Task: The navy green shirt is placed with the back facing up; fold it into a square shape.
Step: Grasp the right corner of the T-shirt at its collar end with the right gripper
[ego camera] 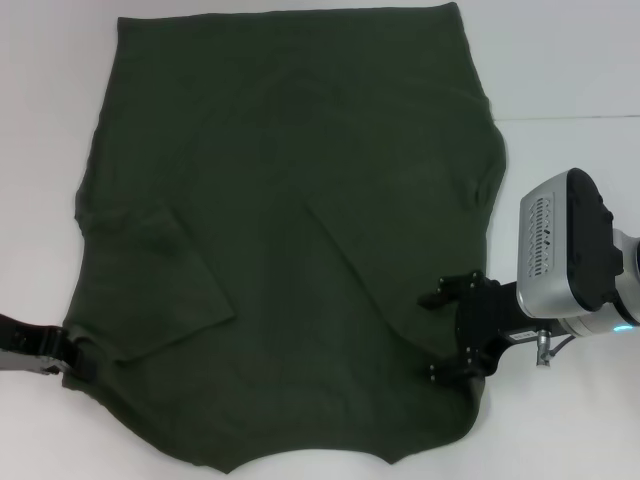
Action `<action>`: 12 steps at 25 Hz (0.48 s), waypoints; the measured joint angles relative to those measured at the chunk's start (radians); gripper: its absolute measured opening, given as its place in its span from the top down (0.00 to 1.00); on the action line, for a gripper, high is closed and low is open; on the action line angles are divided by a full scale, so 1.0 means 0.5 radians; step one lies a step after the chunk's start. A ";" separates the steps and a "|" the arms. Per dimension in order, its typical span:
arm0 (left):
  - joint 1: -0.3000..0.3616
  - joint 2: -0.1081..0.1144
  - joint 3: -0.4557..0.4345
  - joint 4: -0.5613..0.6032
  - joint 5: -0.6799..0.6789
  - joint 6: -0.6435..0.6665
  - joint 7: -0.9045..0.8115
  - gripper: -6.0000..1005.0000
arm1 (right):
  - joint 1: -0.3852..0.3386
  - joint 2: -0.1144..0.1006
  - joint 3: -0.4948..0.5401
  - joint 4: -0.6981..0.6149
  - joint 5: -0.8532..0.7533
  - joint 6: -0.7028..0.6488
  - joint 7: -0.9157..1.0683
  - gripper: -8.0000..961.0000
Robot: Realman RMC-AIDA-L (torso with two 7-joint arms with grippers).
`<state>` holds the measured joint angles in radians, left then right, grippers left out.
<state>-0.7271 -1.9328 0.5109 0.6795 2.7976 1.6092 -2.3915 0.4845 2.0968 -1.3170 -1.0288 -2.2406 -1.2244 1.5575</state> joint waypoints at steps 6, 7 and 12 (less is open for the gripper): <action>0.000 0.000 -0.002 0.000 0.001 0.003 0.000 0.96 | -0.003 0.000 -0.025 0.007 0.010 0.077 0.009 0.08; 0.000 0.000 -0.003 0.000 0.001 0.003 0.000 0.96 | -0.004 0.000 -0.036 0.010 0.010 0.092 0.013 0.08; 0.001 0.000 -0.009 0.000 0.001 0.005 0.003 0.96 | -0.006 0.000 -0.074 0.026 0.009 0.147 0.024 0.08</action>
<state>-0.7265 -1.9328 0.5062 0.6795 2.7980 1.6119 -2.3902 0.4817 2.0969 -1.3542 -1.0160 -2.2359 -1.1511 1.5697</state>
